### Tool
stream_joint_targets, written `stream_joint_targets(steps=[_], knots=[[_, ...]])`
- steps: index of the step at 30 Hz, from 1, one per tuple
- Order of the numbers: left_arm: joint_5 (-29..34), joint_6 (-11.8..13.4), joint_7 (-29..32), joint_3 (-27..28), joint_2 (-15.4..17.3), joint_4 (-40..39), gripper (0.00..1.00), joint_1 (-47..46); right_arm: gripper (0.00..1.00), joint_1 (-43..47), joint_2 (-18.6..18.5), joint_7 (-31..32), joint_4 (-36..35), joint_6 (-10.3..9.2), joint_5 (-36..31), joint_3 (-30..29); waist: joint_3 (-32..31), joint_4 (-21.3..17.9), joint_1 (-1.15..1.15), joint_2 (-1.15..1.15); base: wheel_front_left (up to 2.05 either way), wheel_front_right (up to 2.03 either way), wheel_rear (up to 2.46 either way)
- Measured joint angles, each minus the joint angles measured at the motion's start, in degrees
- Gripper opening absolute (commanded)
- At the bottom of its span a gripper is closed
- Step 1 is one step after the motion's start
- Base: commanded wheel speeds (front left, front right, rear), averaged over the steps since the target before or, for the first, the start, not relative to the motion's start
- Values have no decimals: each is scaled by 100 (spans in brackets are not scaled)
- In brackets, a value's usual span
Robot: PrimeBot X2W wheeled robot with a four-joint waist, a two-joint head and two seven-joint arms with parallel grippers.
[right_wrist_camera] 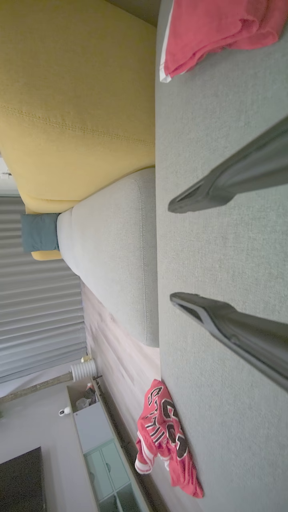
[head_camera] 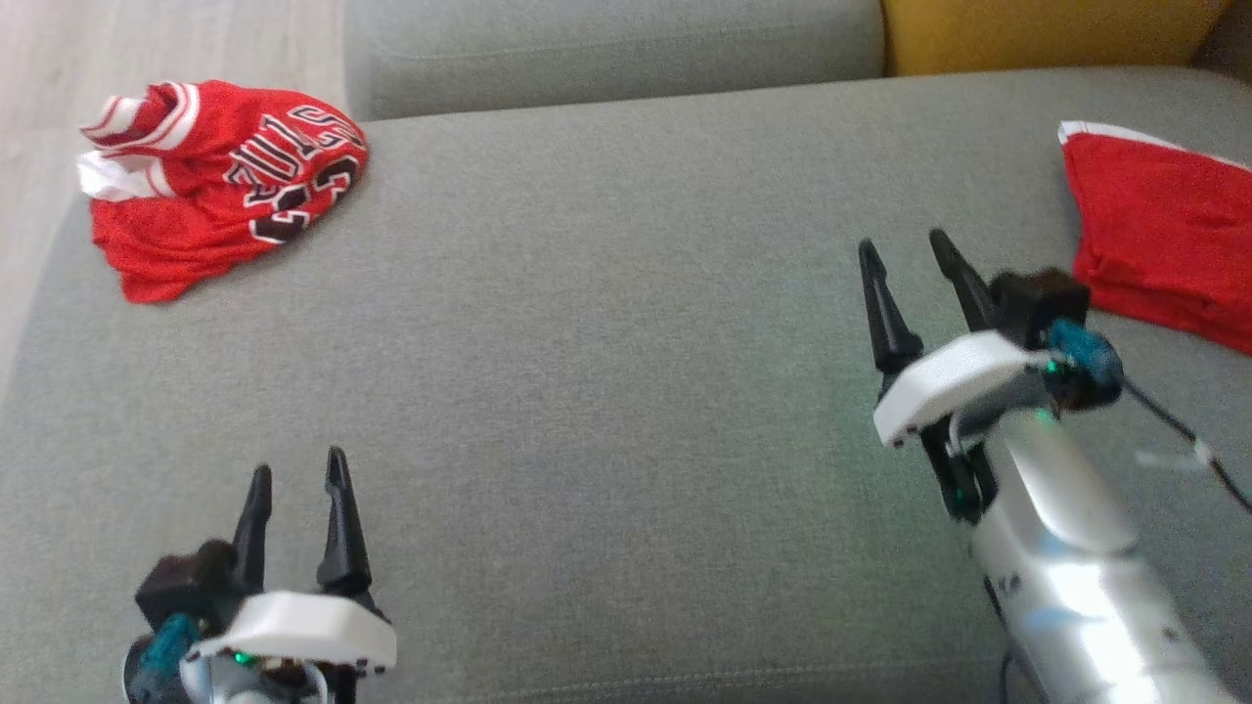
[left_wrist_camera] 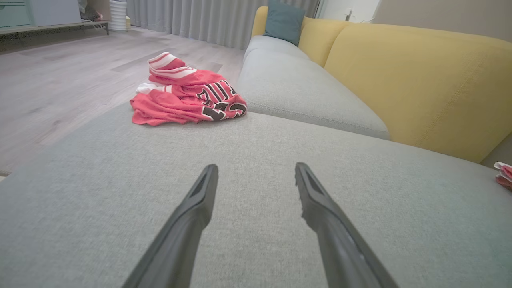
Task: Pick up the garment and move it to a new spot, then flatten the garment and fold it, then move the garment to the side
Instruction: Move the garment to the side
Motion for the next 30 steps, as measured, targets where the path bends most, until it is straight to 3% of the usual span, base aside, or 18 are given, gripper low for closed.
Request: stream_joint_targets(steps=[7, 17, 30], knots=[[-59, 48, 0, -78, 2, 18, 100, 291, 100, 1274, 5, -14, -1397, 0, 19, -313, -237, 201, 0, 0, 0, 0, 0], [-58, 37, 0, -224, 4, 16, 100, 403, 100, 2540, 31, -14, -2508, 0, 279, -354, -335, 252, 0, 0, 0, 0, 0], [-37, -12, 0, -215, 5, 78, 100, 397, 100, 2984, 57, -14, -2981, 0, 219, -298, -342, 161, 0, 0, 0, 0, 0]])
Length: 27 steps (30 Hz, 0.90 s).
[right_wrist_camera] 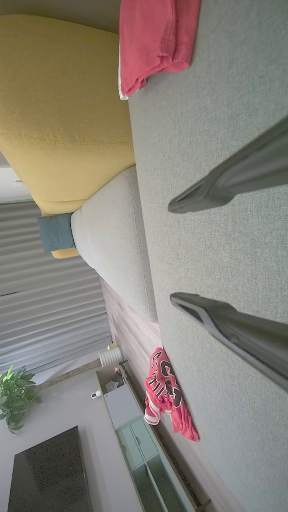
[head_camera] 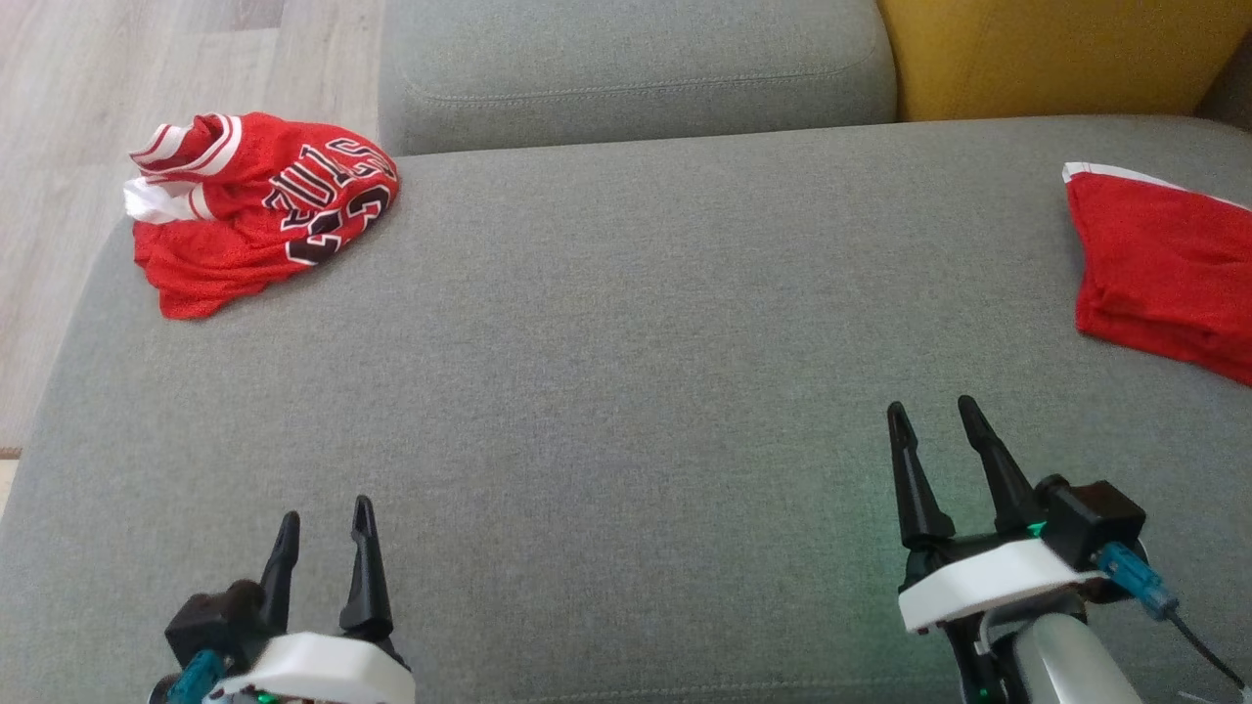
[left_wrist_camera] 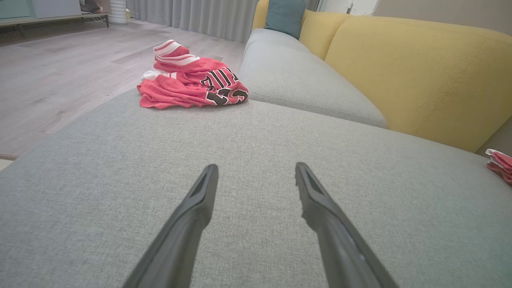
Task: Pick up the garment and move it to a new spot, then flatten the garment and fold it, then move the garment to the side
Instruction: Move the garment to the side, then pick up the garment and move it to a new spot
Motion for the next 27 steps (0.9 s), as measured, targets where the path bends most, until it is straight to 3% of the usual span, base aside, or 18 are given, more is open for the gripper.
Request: stream_joint_targets(steps=[27], knots=[[100, -49, 0, 16, 0, -21, 100, -17, 100, -1, 2, 0, 73, 0, -7, 108, 18, -66, 0, 0, 0, 0, 0]])
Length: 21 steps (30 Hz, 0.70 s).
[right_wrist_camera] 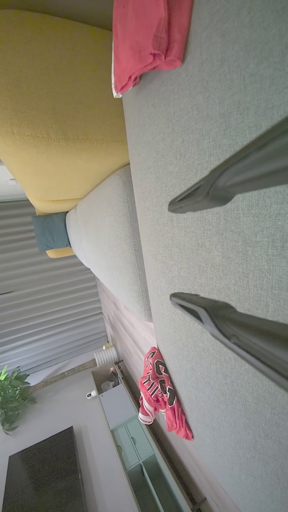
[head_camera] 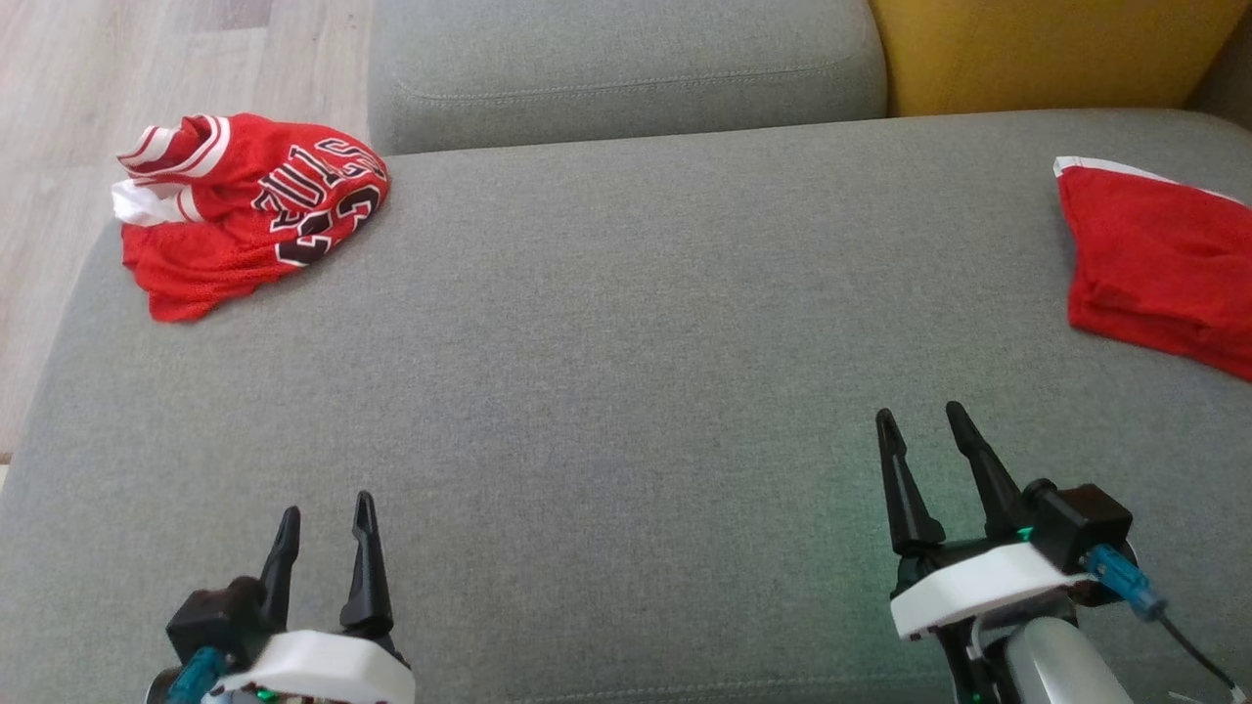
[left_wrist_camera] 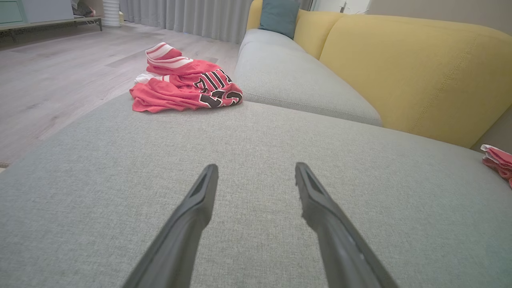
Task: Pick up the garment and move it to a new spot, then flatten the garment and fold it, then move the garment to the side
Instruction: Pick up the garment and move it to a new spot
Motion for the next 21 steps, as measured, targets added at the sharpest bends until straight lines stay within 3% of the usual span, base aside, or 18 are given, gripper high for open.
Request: stream_joint_targets(steps=[11, 21], knots=[[57, -23, 0, 20, -2, -35, 100, -165, 100, -2, 1, 0, -54, 0, -1, -1, 48, 222, 0, 0, 0, 0, 0], [149, -16, 0, 214, -2, -118, 100, -166, 100, 3, 3, 0, -191, 0, -51, 53, 57, 1298, 0, 0, 0, 0, 0]])
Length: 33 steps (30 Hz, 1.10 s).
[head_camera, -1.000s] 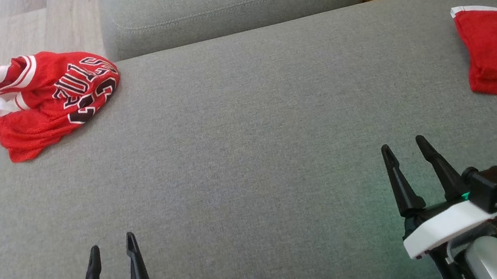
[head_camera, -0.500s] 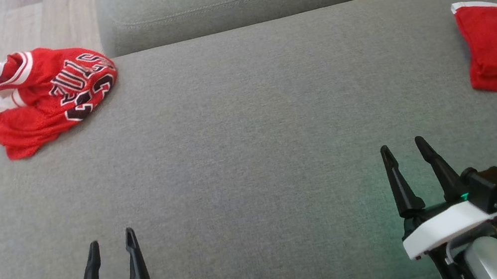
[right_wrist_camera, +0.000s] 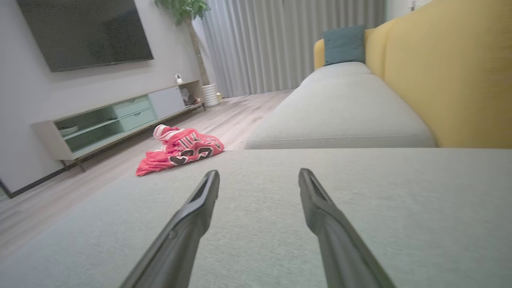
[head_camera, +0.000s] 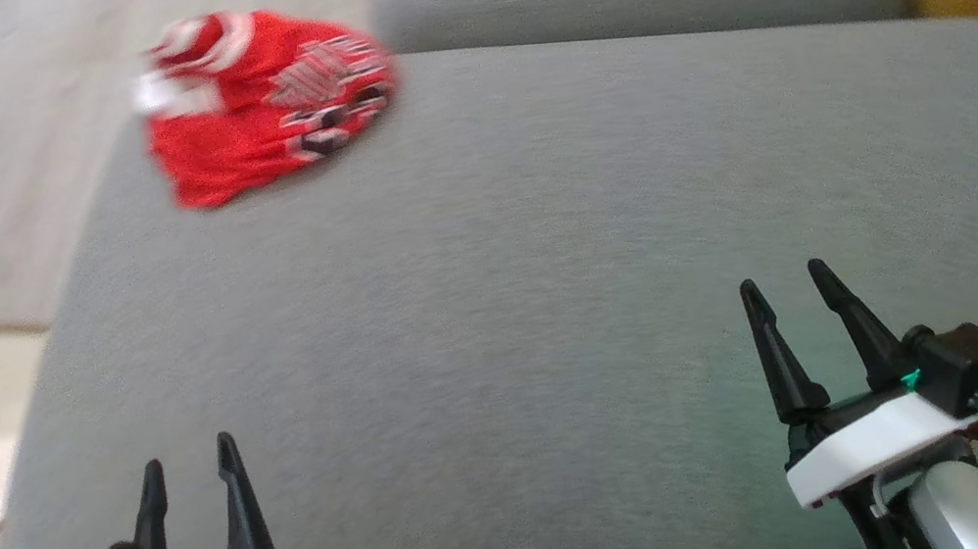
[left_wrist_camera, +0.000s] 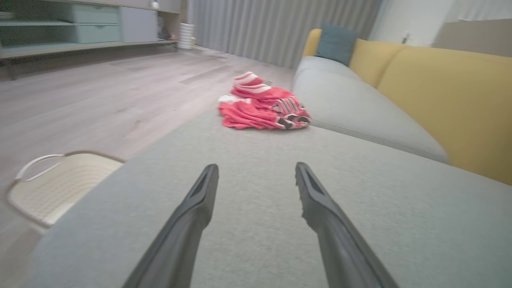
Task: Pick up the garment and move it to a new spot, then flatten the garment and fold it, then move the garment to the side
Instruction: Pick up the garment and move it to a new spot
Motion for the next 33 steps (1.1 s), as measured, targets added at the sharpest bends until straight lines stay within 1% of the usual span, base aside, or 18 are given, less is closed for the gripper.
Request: stream_joint_targets(steps=[4, 5, 7, 8, 11, 14, 17, 23, 26, 30, 33], knots=[[1, 27, 0, 84, 3, -60, 100, 31, 100, 1, 3, 0, -18, 0, 0, 29, 20, 585, 0, 0, 0, 0, 0], [2, 58, 0, 98, 3, -136, 100, 81, 100, 1, 4, 0, -20, 0, 0, 51, 31, 874, 0, 0, 0, 0, 0], [8, 74, 0, 109, 2, -176, 100, 121, 100, 1, 7, 0, -21, 0, 0, 94, 44, 1157, 0, 0, 0, 0, 0], [8, 74, 0, 109, 2, -176, 100, 121, 100, 1, 7, 0, -21, 0, 0, 94, 44, 1157, 0, 0, 0, 0, 0], [7, 92, 0, 144, 4, -202, 100, 197, 100, 1, 10, -1, -19, 0, 0, 167, 64, 1546, 0, 0, 0, 0, 0], [-8, 166, 0, 210, 8, -298, 100, 269, 100, -17, 12, 0, -16, 0, 0, 321, 106, 1831, 0, 0, 0, 0, 0], [-82, 267, 0, 236, 8, -413, 100, 368, 100, -99, 14, 2, -2, 0, -16, 437, 221, 1952, 0, 0, 0, 0, 0], [-185, 380, 0, 250, 5, -561, 100, 408, 100, -272, 13, 26, 19, 0, -112, 475, 427, 2025, 0, 0, 0, 0, 0], [-211, 378, 0, 258, 4, -558, 100, 407, 100, -274, 12, 51, 13, 0, -163, 469, 516, 2034, 0, 0, 0, 0, 0], [-120, 246, 0, 312, 11, -494, 100, 338, 100, -298, 12, 77, -46, 0, -248, 288, 657, 2035, 0, 0, 0, 0, 0], [48, 96, 0, 331, 125, -389, 100, -45, 100, -298, 12, 78, -178, 0, -335, 78, 765, 2025, 0, 0, 0, 0, 0]])
